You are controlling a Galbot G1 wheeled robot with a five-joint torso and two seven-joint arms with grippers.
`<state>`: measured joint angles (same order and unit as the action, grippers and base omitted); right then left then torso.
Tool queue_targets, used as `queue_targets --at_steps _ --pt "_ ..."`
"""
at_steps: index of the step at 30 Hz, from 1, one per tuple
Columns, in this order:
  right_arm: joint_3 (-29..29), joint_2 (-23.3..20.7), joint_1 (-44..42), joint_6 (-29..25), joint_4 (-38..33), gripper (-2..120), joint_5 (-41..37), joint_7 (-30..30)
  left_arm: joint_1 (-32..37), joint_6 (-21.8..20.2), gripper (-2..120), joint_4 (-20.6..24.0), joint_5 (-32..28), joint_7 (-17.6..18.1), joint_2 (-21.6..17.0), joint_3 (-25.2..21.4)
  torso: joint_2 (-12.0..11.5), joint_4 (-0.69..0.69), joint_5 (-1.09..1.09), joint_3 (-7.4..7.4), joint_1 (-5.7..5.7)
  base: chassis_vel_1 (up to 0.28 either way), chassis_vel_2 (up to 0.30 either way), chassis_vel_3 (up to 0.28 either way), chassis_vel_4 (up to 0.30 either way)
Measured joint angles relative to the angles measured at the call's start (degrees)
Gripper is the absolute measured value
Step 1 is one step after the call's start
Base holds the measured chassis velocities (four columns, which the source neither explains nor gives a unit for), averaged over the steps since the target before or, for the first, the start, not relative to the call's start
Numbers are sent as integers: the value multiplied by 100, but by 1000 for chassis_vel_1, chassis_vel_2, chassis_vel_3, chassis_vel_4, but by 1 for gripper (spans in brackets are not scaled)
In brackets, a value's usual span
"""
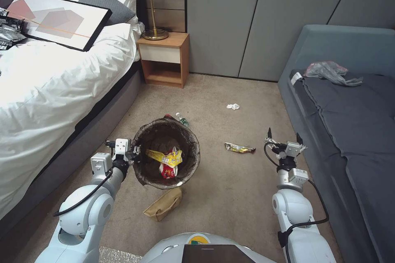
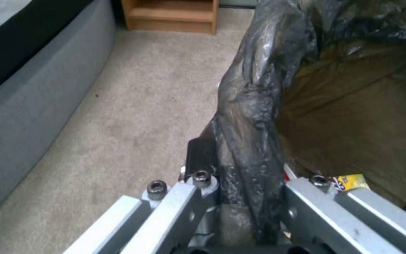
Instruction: Pick up the trash bin, then pick up the garbage from the floor and place it into the trash bin.
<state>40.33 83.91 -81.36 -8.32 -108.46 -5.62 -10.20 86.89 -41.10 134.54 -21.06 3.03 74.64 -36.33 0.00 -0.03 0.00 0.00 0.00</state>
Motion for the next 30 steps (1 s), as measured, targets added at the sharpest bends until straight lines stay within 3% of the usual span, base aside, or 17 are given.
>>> queue_targets --at_steps 18,30 --pt "-50 7 8 75 23 100 27 -91 -16 51 0 -16 -190 63 19 -13 0 0 0 0 0 -40 32 41 -33" --pt "-97 28 -46 40 48 100 114 -50 -8 95 0 -62 198 -113 1 -26 0 0 0 0 0 0 0 0 0"
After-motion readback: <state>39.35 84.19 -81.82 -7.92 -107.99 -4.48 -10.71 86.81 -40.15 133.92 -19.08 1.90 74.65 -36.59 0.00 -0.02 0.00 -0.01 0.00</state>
